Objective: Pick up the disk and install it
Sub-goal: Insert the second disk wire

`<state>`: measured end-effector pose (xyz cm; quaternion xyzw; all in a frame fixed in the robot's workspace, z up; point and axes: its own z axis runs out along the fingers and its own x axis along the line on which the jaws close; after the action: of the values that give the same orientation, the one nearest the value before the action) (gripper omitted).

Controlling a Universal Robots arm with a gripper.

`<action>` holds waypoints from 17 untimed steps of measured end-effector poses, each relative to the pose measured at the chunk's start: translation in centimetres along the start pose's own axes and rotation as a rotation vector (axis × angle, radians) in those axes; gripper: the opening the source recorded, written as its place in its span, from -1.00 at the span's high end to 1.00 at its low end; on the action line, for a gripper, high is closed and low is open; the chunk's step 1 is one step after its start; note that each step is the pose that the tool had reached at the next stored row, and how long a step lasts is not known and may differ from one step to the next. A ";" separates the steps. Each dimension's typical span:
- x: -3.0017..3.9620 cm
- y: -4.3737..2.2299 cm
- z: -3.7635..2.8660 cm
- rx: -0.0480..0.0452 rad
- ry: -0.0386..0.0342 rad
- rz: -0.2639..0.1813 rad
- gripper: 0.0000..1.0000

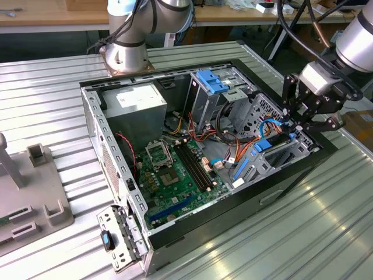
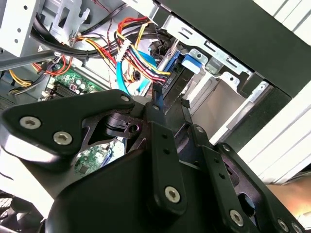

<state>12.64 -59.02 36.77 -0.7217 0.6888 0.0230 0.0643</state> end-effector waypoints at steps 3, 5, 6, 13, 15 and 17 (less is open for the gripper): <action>-0.14 -0.08 -1.16 0.0000 -0.0001 0.000 0.40; -0.19 -0.10 -1.55 0.0000 -0.0001 0.000 0.40; -0.19 -0.10 -1.55 0.0000 -0.0002 0.000 0.40; -0.31 0.05 -2.36 0.0035 0.0001 0.000 0.40; -0.17 0.46 -2.41 0.0070 -0.0002 -0.001 0.40; 0.01 1.07 -2.46 0.0105 -0.0038 -0.001 0.40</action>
<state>11.44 -59.38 39.14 -0.7217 0.6884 0.0207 0.0694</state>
